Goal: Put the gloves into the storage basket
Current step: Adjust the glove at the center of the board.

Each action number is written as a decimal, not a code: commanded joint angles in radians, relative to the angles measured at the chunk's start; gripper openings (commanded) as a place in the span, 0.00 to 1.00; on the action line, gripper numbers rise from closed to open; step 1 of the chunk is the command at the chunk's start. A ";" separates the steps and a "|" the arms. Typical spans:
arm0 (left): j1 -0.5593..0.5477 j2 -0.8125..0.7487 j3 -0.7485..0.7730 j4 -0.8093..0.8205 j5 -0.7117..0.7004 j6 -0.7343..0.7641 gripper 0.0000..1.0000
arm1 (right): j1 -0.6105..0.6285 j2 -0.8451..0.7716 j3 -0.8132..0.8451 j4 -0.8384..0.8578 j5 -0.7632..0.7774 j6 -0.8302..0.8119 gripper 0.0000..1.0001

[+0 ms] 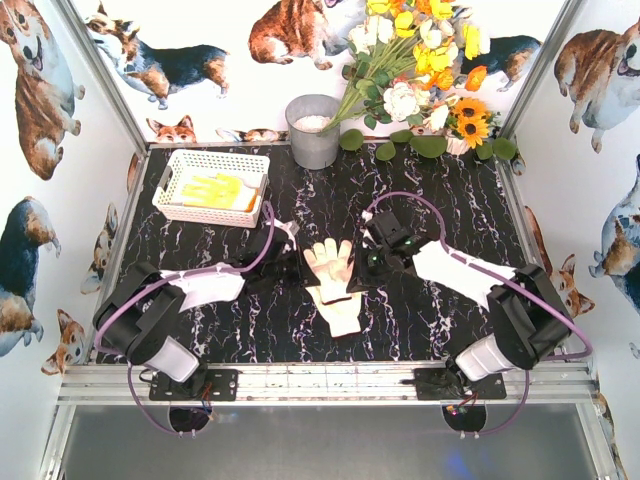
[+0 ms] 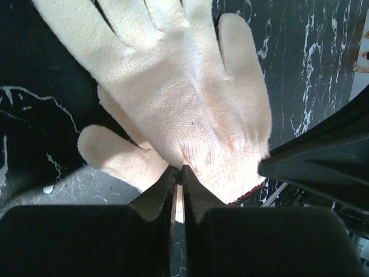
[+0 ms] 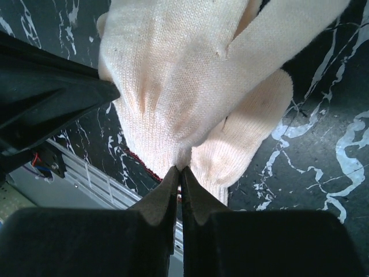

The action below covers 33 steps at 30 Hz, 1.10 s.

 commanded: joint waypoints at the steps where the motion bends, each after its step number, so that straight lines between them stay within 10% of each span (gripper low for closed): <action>1: -0.004 -0.048 -0.030 -0.005 0.005 -0.011 0.00 | 0.009 -0.055 -0.010 -0.007 -0.006 -0.027 0.00; 33: -0.180 -0.204 -0.182 -0.003 -0.109 -0.155 0.00 | 0.114 -0.186 -0.073 -0.147 0.058 0.015 0.00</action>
